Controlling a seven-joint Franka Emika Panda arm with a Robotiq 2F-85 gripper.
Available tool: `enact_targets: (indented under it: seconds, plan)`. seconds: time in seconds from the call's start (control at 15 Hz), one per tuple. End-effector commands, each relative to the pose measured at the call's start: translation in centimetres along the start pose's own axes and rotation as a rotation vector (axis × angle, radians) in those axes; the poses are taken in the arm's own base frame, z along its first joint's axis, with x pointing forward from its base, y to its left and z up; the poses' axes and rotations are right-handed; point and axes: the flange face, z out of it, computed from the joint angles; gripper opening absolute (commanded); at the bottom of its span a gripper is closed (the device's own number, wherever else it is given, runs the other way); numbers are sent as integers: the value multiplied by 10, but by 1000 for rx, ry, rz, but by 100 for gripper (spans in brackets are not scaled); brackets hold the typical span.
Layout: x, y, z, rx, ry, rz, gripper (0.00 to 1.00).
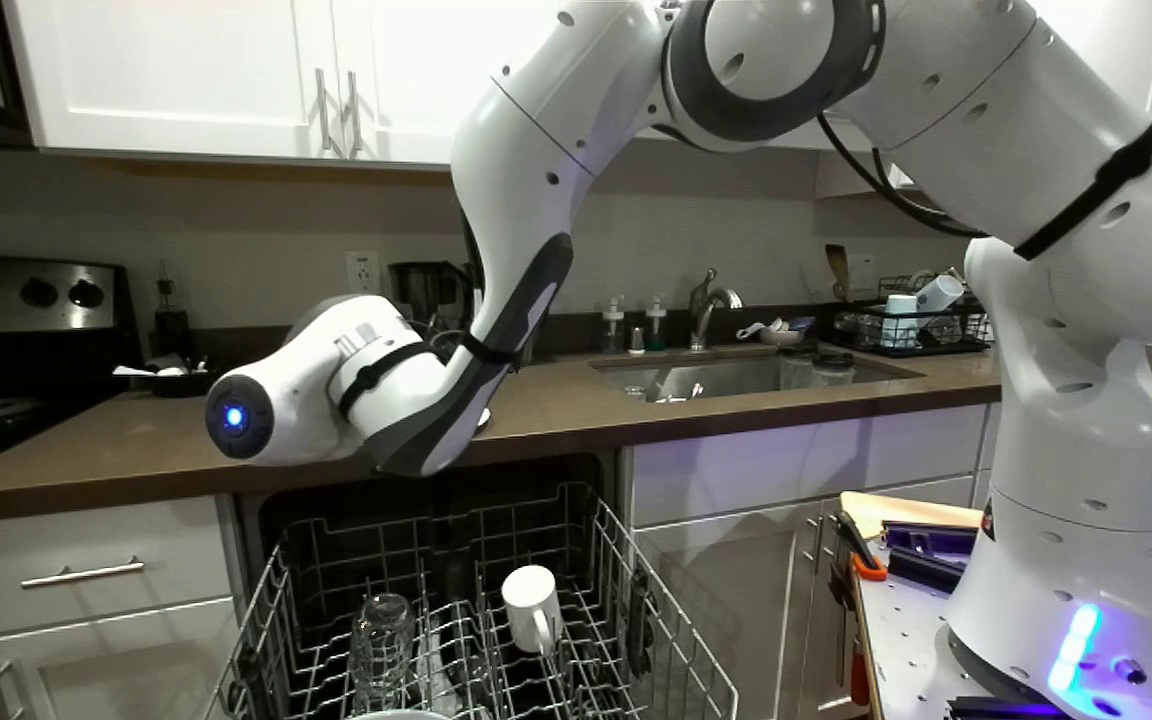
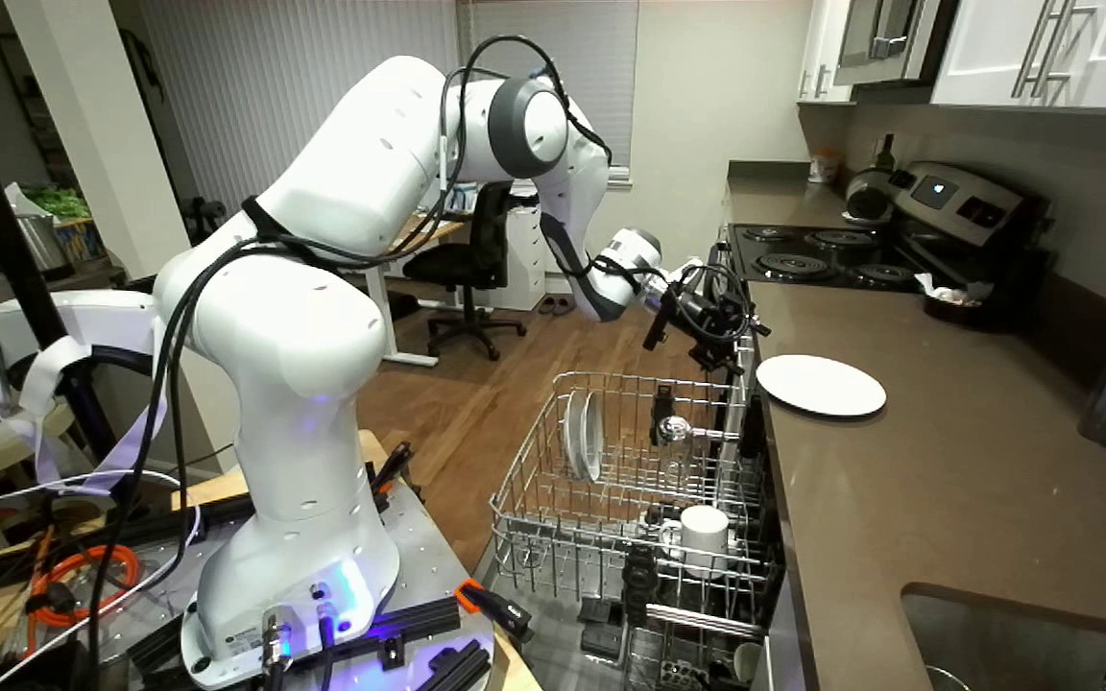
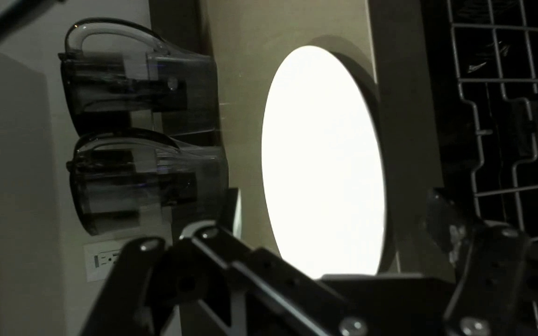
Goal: Place the white plate from the counter on the left side of the dishwasher
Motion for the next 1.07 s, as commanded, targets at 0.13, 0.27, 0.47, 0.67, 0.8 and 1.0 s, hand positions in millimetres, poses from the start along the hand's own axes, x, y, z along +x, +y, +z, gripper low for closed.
enact_targets:
  seconds: [0.13, 0.27, 0.47, 0.67, 0.8, 1.0]
  plan:
    - [9, -7, 23, 1, 35, 36, 100]
    - [13, -9, 27, 16, 40, 35, 100]
    - [19, -12, 31, 13, 43, 26, 75]
    - [24, -14, 33, 3, 52, 21, 60]
    - [26, -18, 33, 5, 59, 14, 91]
    - [30, -21, 35, -11, 77, -1, 100]
